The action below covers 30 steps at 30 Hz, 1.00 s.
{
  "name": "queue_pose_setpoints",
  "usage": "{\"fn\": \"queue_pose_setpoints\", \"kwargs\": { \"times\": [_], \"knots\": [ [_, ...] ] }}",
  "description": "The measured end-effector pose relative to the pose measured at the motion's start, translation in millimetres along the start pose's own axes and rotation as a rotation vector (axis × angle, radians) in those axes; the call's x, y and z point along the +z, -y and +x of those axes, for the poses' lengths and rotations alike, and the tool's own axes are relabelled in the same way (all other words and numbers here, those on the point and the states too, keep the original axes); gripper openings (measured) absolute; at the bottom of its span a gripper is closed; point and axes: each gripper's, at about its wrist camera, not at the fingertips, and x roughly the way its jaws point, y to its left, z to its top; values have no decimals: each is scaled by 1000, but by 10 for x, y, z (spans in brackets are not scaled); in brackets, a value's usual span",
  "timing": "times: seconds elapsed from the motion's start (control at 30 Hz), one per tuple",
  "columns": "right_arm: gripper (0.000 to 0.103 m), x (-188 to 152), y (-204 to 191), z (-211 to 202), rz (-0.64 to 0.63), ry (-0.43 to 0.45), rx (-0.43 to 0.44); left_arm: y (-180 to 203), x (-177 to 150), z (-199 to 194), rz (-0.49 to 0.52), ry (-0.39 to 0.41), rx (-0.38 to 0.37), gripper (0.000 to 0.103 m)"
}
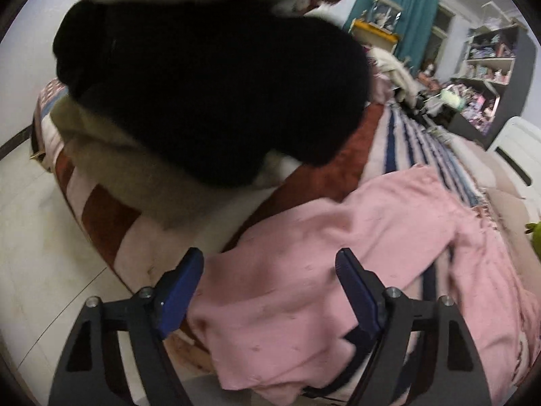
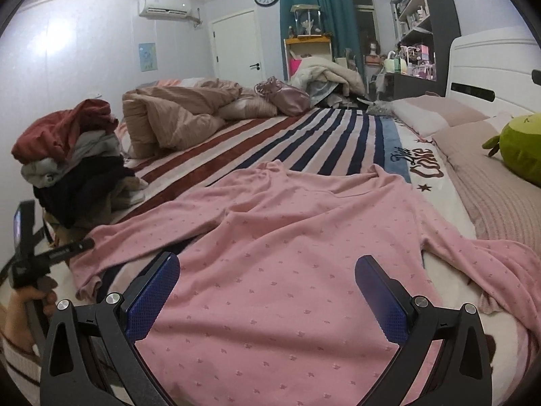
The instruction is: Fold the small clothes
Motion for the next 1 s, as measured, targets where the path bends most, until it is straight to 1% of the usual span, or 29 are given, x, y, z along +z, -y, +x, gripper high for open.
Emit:
{"fn": "queue_pose_setpoints", "kwargs": {
  "times": [0.07,0.13,0.2,0.23,0.27,0.3,0.33,0.37,0.4,0.47,0.57,0.7,0.77,0.83,0.87,0.9,0.93,0.97,1.0],
  "knots": [
    [103,-9,-24,39,-1,-14,0,-21,-19,79,-8,-28,7,78],
    [103,-29,-35,68,3,-29,-1,-13,-49,161,-8,-59,-4,78],
    [103,-47,-32,80,11,-36,4,35,-92,217,22,-57,12,78],
    [103,-53,-25,82,17,-39,7,55,-105,214,35,-53,18,71],
    [103,-59,-18,81,24,-41,8,90,-110,196,47,-46,19,56],
    [103,-63,-6,79,31,-41,10,135,-117,179,67,-39,12,47],
    [103,-67,4,79,37,-40,10,177,-116,170,83,-40,-4,25],
    [103,-70,15,72,43,-38,9,212,-114,153,95,-40,-36,9],
    [103,-76,30,64,47,-36,5,240,-111,136,99,-43,-68,9],
    [103,-85,61,44,52,-33,5,303,-98,75,107,-27,-96,8],
    [103,-98,134,-10,70,-23,20,421,-60,-86,103,20,-142,8],
    [103,-120,278,-97,99,-4,41,627,15,-397,140,96,-213,8],
    [103,-146,371,-151,116,8,52,758,74,-475,161,134,-240,8],
    [103,-189,475,-210,124,15,61,932,153,-603,190,150,-304,8],
    [103,-217,537,-251,127,20,64,1037,189,-664,198,154,-363,8],
    [103,-250,610,-300,129,27,66,1136,228,-697,206,156,-397,8],
    [103,-274,666,-340,132,32,67,1319,230,-748,234,157,-428,8],
    [103,-312,748,-396,136,41,66,1418,234,-794,253,157,-444,8],
    [103,-347,826,-452,143,49,66,1604,212,-824,278,152,-479,8]
  ]
}}
